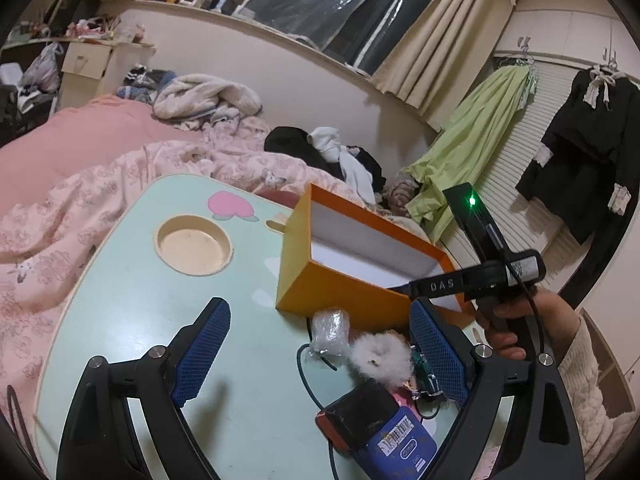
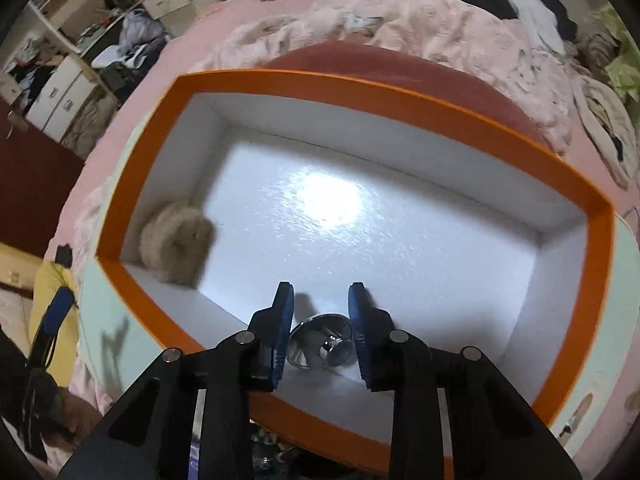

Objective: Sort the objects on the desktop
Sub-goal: 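Close the right gripper on the round silver trinket in the box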

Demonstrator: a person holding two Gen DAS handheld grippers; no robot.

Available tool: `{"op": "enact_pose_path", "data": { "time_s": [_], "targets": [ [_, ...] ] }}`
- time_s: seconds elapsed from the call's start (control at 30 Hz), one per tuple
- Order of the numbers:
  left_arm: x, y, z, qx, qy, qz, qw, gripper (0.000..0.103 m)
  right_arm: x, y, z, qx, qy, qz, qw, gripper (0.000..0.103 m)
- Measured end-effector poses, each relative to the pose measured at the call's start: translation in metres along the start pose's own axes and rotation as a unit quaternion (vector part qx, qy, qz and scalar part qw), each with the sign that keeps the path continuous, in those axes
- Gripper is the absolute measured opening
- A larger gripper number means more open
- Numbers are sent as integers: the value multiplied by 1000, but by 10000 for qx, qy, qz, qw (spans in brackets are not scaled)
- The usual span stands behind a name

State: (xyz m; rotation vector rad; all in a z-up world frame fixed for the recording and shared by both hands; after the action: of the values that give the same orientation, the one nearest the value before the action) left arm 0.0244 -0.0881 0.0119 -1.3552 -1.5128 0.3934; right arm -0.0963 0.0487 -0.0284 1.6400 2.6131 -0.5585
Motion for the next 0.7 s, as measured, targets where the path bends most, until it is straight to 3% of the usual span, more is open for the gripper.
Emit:
{"op": "enact_pose_path", "data": {
  "time_s": [0.07, 0.17, 0.27, 0.43, 0.5, 0.6, 0.7],
  "targets": [
    [-2, -1, 0, -1, -34, -12, 10000, 91, -3, 2, -4, 76, -113, -8, 9999, 23],
    [-3, -4, 0, 23, -40, -30, 10000, 91, -4, 1, -9, 191, -337, 26, 9992, 1],
    [-2, -7, 0, 43, -87, 49, 9999, 91, 1, -1, -17, 385, -171, -1, 9991, 1],
    [-2, -11, 0, 80, -99, 58, 9999, 91, 12, 1, -27, 626, -734, 490, 9941, 1],
    [-3, -10, 2, 57, -101, 61, 9999, 91, 23, 2, -33, 658, -1091, 1013, 9867, 18],
    [-1, -8, 3, 8, -112, 119, 9999, 91, 34, 1, -41, 630, -1531, 1465, 9753, 36],
    [0, -8, 4, -9, -132, 153, 9998, 91, 39, 6, -43, 122, -1961, 1897, 9620, 57]
  ]
}}
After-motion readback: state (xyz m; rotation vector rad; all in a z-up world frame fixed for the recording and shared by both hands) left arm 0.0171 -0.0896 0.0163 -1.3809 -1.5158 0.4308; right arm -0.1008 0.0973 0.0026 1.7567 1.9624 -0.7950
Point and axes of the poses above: each gripper's, at about its wrist camera, not at the fingertips, and z roughly the way its jaws point, x to its right, y to its underside, the point moved 7 cm from there along z, roughly the way its jaws point, and after that the axes turned 2 degrees about z, right-handed, at the moved point
